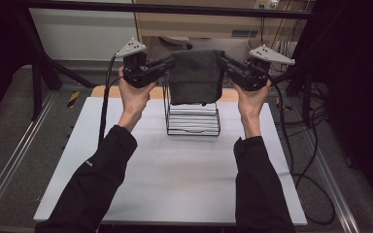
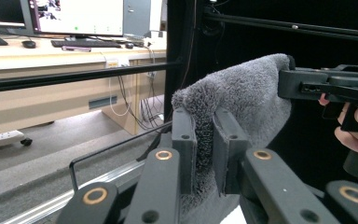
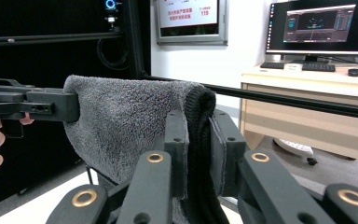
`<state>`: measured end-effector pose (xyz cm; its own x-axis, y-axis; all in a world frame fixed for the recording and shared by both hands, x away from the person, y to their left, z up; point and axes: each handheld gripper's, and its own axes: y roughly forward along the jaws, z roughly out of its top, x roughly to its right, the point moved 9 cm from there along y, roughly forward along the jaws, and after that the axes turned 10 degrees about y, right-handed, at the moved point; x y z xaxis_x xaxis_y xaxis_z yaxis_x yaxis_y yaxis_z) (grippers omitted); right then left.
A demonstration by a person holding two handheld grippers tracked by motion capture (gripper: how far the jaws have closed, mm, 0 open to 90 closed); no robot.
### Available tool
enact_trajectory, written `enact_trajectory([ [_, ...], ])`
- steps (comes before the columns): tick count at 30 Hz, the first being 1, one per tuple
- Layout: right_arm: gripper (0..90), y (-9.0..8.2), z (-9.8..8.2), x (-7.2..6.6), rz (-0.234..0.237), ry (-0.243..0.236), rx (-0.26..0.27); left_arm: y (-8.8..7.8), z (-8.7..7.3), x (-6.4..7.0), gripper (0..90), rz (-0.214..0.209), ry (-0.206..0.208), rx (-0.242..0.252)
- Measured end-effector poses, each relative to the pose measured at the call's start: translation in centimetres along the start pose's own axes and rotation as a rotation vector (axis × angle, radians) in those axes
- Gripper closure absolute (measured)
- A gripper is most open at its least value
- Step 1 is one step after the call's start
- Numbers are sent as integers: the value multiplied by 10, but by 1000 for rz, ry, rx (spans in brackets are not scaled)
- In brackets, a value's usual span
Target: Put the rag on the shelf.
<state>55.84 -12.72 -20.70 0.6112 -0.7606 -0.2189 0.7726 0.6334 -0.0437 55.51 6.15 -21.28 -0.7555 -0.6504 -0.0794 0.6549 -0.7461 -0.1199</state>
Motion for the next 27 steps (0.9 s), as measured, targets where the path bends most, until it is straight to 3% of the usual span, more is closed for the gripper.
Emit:
enact_trajectory([
  [17,790,-11,-19,-8,38,-12,-48,-8,-21,9,793,-26,4,-52],
  [27,785,-21,-38,-10,72,20,-107,-17,-37,21,768,-53,2,-141],
])
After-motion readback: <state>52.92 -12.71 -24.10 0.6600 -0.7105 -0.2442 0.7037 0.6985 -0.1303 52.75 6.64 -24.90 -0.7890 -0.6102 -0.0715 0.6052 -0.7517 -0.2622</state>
